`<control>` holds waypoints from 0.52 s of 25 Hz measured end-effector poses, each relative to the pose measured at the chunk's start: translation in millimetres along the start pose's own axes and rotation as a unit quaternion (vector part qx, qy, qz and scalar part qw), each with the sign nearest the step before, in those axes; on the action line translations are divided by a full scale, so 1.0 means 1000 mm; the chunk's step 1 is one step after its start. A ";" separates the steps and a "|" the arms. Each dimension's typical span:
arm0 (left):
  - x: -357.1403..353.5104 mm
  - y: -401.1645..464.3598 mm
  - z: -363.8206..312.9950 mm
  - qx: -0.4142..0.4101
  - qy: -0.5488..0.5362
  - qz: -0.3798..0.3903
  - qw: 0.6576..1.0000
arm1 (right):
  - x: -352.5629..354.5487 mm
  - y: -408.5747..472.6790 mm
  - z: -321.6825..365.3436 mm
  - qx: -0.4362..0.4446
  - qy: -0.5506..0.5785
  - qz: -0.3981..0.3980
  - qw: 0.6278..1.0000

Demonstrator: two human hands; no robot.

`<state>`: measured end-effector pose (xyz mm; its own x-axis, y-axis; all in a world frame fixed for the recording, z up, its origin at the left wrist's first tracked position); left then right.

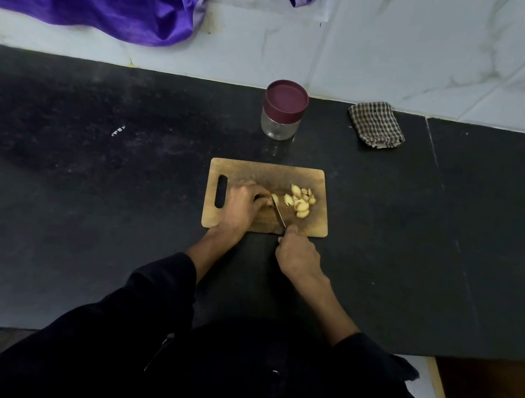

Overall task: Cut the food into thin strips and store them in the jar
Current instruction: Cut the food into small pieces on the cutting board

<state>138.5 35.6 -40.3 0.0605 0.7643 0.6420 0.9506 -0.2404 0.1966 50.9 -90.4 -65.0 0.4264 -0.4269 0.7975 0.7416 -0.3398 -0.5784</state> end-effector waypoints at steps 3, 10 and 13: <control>0.001 -0.001 -0.003 -0.004 0.006 -0.001 1.000 | 0.005 0.005 0.010 0.001 -0.005 -0.007 1.000; -0.001 -0.001 -0.003 -0.004 0.019 0.014 1.000 | 0.003 0.012 0.006 -0.005 0.045 -0.001 0.999; 0.000 -0.002 -0.003 -0.004 0.017 0.006 1.000 | 0.007 0.013 0.001 -0.013 0.066 0.000 0.998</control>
<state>135.5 34.7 -38.6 0.0610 0.7407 0.6690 0.9477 -0.2534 0.1941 64.2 -96.7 -67.3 0.3533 -0.5326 0.7691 0.7278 -0.3602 -0.5836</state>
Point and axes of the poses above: each hand's wrist, its own y-axis towards the middle knuckle, its own x-axis out of the back of the hand, z = x × y, the point moved 10 cm from there along y, towards the middle knuckle, and after that the axes turned 12 degrees about -x, right-handed, at the moved point
